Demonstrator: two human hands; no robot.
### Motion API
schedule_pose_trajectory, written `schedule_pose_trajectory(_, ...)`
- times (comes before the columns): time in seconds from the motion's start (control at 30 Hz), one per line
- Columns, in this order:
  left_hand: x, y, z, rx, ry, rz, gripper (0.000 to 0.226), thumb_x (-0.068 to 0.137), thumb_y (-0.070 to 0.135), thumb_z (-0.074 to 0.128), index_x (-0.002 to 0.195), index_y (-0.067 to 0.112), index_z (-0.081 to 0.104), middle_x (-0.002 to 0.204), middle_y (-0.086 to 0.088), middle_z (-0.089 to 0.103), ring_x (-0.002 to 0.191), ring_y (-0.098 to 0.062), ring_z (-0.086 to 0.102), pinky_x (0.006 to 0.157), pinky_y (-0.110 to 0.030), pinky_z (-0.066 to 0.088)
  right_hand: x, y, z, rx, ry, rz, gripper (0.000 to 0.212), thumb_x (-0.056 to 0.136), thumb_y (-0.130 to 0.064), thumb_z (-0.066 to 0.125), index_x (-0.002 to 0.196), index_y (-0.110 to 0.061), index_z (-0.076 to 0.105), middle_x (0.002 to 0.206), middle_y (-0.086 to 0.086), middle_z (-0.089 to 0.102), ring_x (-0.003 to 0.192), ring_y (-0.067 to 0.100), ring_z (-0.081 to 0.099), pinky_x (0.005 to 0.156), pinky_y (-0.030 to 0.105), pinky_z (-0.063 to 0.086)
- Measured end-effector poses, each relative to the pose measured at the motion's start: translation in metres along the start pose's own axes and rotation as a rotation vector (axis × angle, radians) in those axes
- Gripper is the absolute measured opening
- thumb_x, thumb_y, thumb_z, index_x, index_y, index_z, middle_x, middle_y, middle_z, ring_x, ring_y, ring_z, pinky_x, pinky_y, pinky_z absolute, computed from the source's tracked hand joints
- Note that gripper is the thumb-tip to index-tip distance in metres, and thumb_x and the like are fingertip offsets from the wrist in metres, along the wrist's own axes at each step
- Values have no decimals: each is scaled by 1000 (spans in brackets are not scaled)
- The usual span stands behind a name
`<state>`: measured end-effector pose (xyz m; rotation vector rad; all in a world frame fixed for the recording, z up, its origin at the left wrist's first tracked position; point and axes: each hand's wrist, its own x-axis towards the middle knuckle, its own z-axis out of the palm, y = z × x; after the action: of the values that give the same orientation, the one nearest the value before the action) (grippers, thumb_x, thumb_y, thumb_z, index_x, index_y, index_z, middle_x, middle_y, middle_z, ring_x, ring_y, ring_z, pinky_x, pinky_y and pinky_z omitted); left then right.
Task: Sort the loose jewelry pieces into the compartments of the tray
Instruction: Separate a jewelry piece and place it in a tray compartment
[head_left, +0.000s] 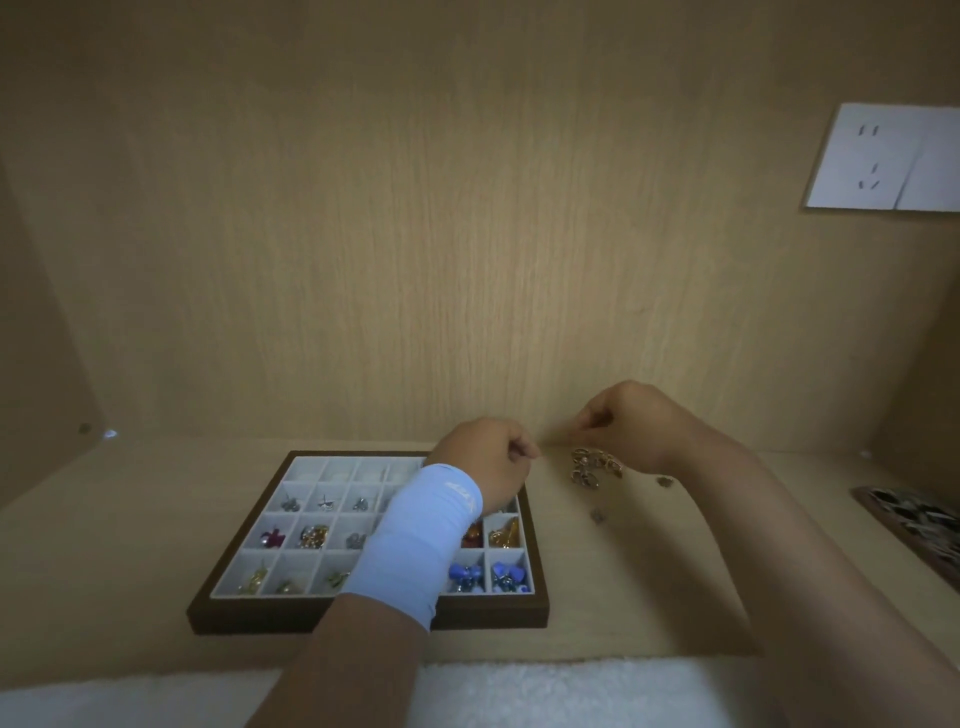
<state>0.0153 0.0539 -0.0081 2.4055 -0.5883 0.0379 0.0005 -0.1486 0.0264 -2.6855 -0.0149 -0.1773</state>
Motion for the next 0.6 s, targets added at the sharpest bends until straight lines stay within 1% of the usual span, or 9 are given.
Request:
schedule_pose_trajectory(0.03, 0, 1, 5, 4, -9, 17, 25, 94, 18, 52, 103, 32, 71, 108, 8, 70, 97, -12, 64, 90, -27, 50, 0, 5, 1, -31, -29, 20, 14, 87, -22, 73, 79, -33, 75, 72, -11, 72, 55, 0, 66, 46, 17, 50)
schedule_pose_trajectory(0.07, 0, 2, 10, 27, -7, 38, 26, 94, 18, 51, 105, 32, 71, 109, 8, 69, 100, -12, 62, 92, -28, 49, 0, 9, 3, -57, -62, 37, 13, 85, -21, 73, 83, -33, 77, 71, -14, 71, 52, -4, 63, 44, 13, 46)
schedule_pose_trajectory(0.1, 1, 3, 15, 77, 6, 63, 27, 93, 19, 51, 106, 32, 70, 109, 9, 68, 104, -13, 59, 95, -29, 47, 0, 11, 6, -71, -88, 48, 12, 83, -22, 75, 89, -31, 79, 76, -16, 72, 58, -6, 63, 51, 12, 49)
schedule_pose_trajectory(0.17, 2, 4, 20, 205, 41, 126, 26, 93, 24, 51, 110, 34, 69, 112, 9, 65, 112, -15, 50, 100, -32, 40, 1, 14, 12, -77, -123, 75, 15, 77, -29, 80, 92, -28, 79, 90, -15, 74, 80, 0, 67, 79, 24, 57)
schedule_pose_trajectory(0.2, 2, 4, 22, 238, 49, 147, 26, 93, 26, 51, 111, 34, 68, 114, 8, 63, 115, -16, 46, 102, -33, 37, 1, 14, 15, -87, -137, 85, 18, 74, -32, 82, 91, -28, 79, 92, -14, 74, 86, 4, 67, 85, 28, 57)
schedule_pose_trajectory(0.33, 3, 4, 22, 222, 39, 155, 26, 92, 27, 53, 112, 35, 68, 114, 8, 62, 117, -16, 45, 103, -34, 37, 3, 15, 22, -88, -139, 68, 15, 74, -28, 81, 87, -33, 76, 91, -14, 70, 87, 6, 66, 83, 25, 55)
schedule_pose_trajectory(0.4, 4, 2, 19, 201, 39, 145, 26, 92, 27, 53, 112, 35, 68, 114, 10, 62, 117, -15, 46, 103, -36, 40, 3, 14, 23, -74, -137, 56, 15, 78, -26, 79, 92, -32, 77, 95, -12, 71, 90, 7, 67, 85, 25, 56)
schedule_pose_trajectory(0.47, 4, 0, 16, 155, 35, 131, 26, 92, 26, 55, 113, 36, 67, 114, 12, 63, 114, -13, 50, 103, -37, 43, 4, 12, 23, -76, -137, 46, 17, 80, -24, 77, 96, -30, 78, 93, -12, 71, 90, 6, 67, 80, 20, 52)
schedule_pose_trajectory(0.6, 4, -5, 9, 59, 35, 107, 25, 92, 23, 60, 113, 34, 68, 112, 13, 67, 106, -8, 59, 97, -29, 47, 4, 5, 26, -63, -149, 14, 22, 84, -13, 69, 100, -27, 79, 93, -11, 71, 89, 6, 66, 77, 17, 50)
